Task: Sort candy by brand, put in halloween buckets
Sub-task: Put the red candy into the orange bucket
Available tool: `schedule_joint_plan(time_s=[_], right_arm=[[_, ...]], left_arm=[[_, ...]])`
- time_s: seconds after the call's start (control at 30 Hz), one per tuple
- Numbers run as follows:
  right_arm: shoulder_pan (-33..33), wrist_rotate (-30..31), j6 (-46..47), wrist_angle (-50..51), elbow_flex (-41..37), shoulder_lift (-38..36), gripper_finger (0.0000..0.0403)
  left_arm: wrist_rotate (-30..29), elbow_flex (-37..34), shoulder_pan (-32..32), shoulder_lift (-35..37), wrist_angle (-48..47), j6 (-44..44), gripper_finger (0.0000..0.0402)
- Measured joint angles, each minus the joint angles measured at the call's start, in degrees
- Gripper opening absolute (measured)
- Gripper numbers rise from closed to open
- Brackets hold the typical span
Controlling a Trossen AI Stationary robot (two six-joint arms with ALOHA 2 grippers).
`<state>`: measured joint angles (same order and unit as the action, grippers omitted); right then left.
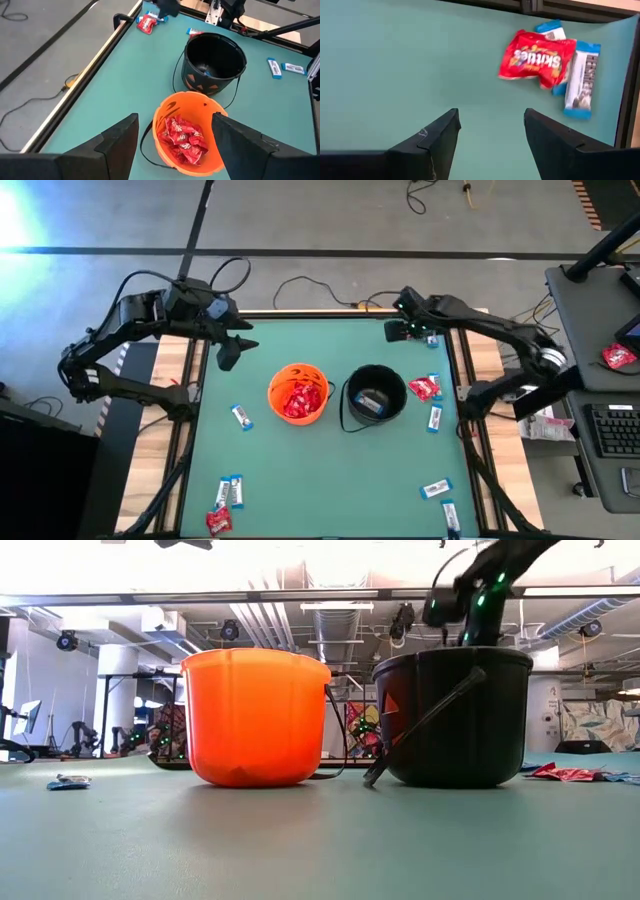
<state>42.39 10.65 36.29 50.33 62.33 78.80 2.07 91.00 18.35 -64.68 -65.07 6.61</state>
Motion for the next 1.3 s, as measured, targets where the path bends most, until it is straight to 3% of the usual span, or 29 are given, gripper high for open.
schedule_joint_plan(time_s=[0.2,0.47,0.97,1.13,1.3], right_arm=[[7.31,0.00,-1.66,-2.10,0.53,7.99,0.0215],[9.53,-0.13,-2.86,-2.38,0.61,10.82,0.0205],[9.79,-0.03,-2.49,-3.99,0.59,10.48,0.0059],[9.79,0.28,-2.48,-4.22,0.46,10.48,0.0030],[9.79,5.22,-1.79,-4.29,-0.47,10.57,0.0015]], left_arm=[[0.00,0.00,-0.20,0.36,-0.41,0.31,0.0236],[-0.08,0.00,-0.20,0.68,-0.41,-0.89,0.0236],[-0.14,-0.02,-0.20,0.70,-0.25,-1.34,0.0236],[-0.17,-0.02,-0.20,0.75,-0.25,-1.01,0.0236],[-0.20,-0.02,-0.20,0.83,-0.36,-0.98,0.0236]])
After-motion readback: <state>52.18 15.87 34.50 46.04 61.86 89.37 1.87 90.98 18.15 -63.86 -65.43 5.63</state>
